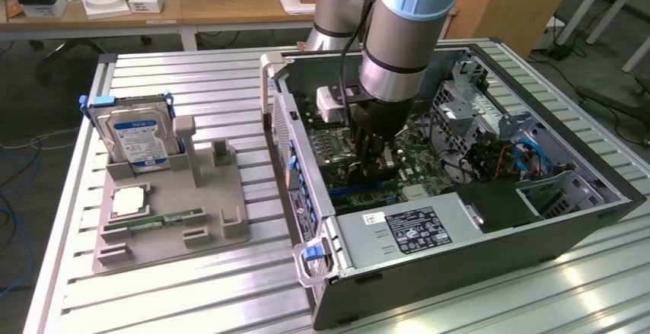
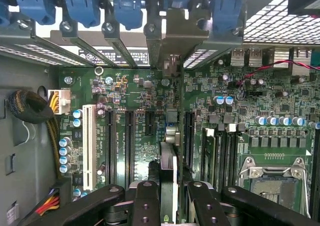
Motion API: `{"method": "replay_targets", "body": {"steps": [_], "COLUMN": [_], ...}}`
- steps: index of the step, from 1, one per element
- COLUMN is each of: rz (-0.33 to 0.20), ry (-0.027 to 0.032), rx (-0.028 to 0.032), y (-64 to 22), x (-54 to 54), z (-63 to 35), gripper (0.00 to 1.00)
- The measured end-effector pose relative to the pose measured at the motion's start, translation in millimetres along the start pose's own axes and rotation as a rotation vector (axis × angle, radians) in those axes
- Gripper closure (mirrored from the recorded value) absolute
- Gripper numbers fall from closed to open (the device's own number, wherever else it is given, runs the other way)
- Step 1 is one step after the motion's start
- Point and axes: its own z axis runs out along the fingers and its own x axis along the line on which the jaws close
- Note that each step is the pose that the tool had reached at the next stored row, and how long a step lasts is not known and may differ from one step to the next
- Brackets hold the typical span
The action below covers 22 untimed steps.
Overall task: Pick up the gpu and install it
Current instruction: 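Insert the gpu into the slot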
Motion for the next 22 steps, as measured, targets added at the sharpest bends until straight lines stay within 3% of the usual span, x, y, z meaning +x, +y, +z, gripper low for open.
{"method": "replay_targets", "body": {"steps": [9, 15, 22], "rz": [0.0, 0.0, 0.0], "ry": [-0.0004, -0.0005, -0.0004], "rx": [0.0001, -0.0037, -0.0041], "y": [0.0, -0.1, -0.1], "x": [0.0, -0.1, -0.1], "z": [0.4, -1.7, -1.7], "gripper": [0.74, 0.74, 0.74]}}
